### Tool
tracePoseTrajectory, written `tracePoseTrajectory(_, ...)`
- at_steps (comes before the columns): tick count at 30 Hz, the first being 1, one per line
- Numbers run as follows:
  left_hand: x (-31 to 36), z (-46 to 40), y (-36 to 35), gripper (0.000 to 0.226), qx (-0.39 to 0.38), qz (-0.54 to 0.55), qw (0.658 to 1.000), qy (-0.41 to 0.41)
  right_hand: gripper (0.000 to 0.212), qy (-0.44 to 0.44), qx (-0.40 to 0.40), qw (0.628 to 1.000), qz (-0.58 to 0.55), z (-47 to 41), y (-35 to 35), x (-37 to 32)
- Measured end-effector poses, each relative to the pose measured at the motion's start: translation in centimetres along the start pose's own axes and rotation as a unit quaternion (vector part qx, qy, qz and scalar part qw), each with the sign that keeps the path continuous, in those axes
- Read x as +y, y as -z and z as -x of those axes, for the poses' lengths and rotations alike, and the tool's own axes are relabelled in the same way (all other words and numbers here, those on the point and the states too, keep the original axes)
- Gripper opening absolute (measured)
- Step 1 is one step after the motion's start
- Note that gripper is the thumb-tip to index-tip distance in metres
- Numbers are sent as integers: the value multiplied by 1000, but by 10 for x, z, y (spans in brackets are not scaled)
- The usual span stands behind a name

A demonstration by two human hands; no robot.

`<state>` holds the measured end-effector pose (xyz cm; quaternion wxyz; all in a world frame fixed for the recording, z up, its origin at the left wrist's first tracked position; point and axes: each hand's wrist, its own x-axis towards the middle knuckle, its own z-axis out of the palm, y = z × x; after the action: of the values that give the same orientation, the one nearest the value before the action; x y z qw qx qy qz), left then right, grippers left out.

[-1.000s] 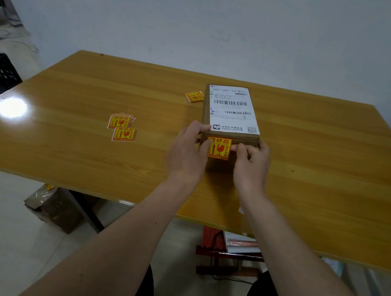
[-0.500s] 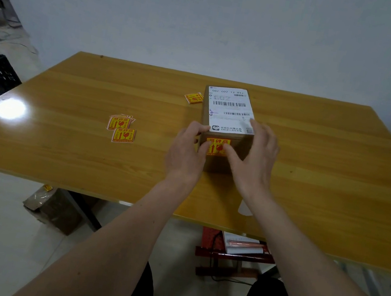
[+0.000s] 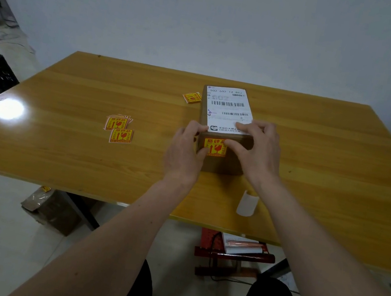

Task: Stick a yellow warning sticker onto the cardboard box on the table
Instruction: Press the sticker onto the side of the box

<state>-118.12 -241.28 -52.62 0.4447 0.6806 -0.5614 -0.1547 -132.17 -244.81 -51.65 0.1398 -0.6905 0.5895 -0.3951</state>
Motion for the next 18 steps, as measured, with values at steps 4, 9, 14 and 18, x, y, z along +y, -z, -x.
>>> tracePoseTrajectory(4, 1, 0, 0, 28, 1, 16, 1000, -2, 46, -3, 0, 1000, -5, 1, -4, 2)
tracePoseTrajectory(9, 1, -1, -2, 19, 9, 36, 999, 3, 56, -8, 30, 999, 13, 3, -13, -5)
tracePoseTrajectory(14, -1, 0, -2, 19, 10, 48, 999, -2, 70, 10, 24, 996, 80, 7, -16, -6)
tracePoseTrajectory(18, -3, 1, -6, 41, 2, 27, 1000, -4, 75, 22, 16, 994, 107, 7, -15, -3)
